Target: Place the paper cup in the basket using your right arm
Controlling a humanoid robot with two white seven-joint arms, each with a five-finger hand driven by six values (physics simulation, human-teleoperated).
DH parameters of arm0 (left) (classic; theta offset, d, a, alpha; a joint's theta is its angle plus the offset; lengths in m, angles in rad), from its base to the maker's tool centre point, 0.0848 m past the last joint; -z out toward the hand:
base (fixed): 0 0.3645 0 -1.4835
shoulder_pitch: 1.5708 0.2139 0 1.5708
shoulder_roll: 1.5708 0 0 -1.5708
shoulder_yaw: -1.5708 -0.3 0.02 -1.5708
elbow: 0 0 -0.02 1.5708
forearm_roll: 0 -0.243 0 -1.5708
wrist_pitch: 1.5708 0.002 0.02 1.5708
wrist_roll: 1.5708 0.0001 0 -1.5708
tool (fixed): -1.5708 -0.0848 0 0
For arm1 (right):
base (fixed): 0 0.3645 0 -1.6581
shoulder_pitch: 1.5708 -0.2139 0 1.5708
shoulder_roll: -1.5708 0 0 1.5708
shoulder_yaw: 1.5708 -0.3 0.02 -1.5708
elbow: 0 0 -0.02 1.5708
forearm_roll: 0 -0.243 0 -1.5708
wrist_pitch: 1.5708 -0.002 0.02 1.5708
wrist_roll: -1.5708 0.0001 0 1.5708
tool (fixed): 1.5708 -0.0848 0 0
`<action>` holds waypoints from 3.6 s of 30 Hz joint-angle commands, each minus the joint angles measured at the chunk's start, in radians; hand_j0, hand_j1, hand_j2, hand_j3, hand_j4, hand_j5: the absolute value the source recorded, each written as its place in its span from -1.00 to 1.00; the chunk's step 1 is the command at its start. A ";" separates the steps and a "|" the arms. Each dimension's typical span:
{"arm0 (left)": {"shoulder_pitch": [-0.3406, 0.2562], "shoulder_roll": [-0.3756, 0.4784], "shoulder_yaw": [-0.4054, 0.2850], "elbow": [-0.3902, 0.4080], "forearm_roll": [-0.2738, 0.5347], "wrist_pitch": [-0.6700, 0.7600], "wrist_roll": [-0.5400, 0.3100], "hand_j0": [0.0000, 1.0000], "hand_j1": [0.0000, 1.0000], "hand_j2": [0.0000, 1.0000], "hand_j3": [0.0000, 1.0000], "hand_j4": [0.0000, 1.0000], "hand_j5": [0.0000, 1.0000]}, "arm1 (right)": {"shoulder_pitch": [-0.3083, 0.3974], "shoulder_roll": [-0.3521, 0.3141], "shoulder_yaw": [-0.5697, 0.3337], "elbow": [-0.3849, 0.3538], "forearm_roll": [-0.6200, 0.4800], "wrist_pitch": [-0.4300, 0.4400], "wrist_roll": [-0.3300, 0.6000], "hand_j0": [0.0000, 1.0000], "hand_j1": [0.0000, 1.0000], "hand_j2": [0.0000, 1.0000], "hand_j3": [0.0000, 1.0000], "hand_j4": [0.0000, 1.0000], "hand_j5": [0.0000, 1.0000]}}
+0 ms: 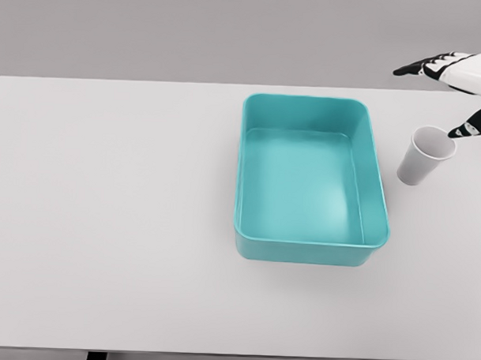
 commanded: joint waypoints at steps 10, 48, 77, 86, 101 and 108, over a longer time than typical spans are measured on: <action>0.000 0.000 0.000 0.000 0.000 0.000 -0.001 1.00 1.00 1.00 1.00 1.00 1.00 | 0.011 0.024 -0.041 0.540 -0.703 -0.009 0.053 0.99 0.99 0.99 0.99 0.99 0.99; 0.000 0.000 0.000 0.000 0.000 0.000 -0.001 1.00 1.00 1.00 1.00 1.00 1.00 | 0.129 0.352 -0.046 0.993 -0.703 -0.122 0.053 1.00 1.00 1.00 1.00 1.00 1.00; 0.000 0.000 0.000 0.001 0.000 0.000 -0.001 1.00 1.00 1.00 1.00 1.00 1.00 | 0.129 0.354 0.014 0.913 -0.697 -0.110 0.053 1.00 1.00 1.00 1.00 1.00 1.00; 0.000 0.000 0.000 0.000 0.000 0.000 0.000 1.00 1.00 1.00 1.00 1.00 1.00 | 0.130 0.352 0.014 0.864 -0.697 -0.110 0.053 1.00 1.00 1.00 1.00 1.00 1.00; 0.000 0.000 0.000 0.000 0.000 0.000 0.000 1.00 1.00 1.00 1.00 1.00 1.00 | 0.130 0.357 0.014 0.841 -0.699 -0.110 0.053 0.98 0.98 0.98 0.98 0.98 0.98; 0.000 0.000 0.000 0.000 0.000 0.000 -0.001 1.00 1.00 1.00 1.00 1.00 1.00 | 0.130 0.355 0.014 0.826 -0.699 -0.111 0.053 0.67 0.67 0.67 0.67 0.67 0.67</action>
